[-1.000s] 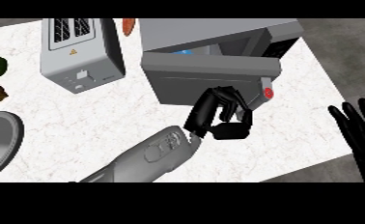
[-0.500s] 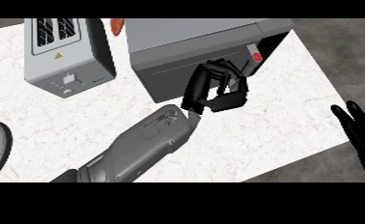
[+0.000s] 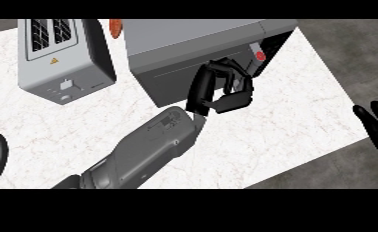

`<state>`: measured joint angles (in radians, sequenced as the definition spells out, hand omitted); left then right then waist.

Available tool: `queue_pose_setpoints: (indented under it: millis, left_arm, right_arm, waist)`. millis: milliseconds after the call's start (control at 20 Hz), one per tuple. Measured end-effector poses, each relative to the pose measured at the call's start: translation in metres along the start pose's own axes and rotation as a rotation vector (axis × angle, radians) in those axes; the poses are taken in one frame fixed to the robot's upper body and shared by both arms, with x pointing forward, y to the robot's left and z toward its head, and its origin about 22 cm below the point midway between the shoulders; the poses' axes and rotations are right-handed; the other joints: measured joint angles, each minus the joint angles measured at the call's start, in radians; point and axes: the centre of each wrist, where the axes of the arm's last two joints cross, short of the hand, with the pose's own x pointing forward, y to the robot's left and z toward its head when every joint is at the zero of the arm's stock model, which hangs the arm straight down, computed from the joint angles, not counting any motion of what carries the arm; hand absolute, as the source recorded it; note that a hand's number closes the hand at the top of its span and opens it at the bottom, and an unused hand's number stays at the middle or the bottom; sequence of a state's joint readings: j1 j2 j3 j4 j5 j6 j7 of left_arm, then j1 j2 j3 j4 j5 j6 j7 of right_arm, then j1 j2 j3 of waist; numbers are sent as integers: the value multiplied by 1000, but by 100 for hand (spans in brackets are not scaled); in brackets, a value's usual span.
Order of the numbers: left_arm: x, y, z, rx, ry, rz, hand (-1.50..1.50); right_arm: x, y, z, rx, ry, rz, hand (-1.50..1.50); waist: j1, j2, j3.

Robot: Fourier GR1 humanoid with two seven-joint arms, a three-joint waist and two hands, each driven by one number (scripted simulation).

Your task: Pick up the milk, place it into the microwave and close the microwave

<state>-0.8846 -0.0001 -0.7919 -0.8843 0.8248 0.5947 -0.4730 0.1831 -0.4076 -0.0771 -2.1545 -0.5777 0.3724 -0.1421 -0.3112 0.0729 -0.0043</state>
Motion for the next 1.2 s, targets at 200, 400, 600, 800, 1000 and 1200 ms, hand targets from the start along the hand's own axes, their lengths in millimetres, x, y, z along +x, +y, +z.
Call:
queue_pose_setpoints:
  millis: [200,400,600,800,1000,1200]
  left_arm:
    - [-1,0,0,5,-19,13,150]
    - [-3,1,0,12,-37,23,150]
    - [-5,1,0,15,-54,27,150]
    - [-6,2,1,19,-69,32,150]
    - [-7,3,1,30,-86,36,150]
    - [-8,3,1,32,-102,39,150]
  right_arm:
    - [4,-3,-3,10,-7,-1,-150]
    - [8,-5,-5,15,-10,-5,-150]
    - [12,-6,-8,18,-16,-9,-150]
    - [16,-9,-10,19,-20,-8,-150]
    - [20,-10,-12,24,-25,-9,-150]
    - [23,-12,-14,30,-22,-9,-150]
  waist:
    - [-3,2,1]
    - [-7,2,2]
    - [-10,2,2]
    - [-12,3,3]
    - [-19,3,3]
    - [-19,5,3]
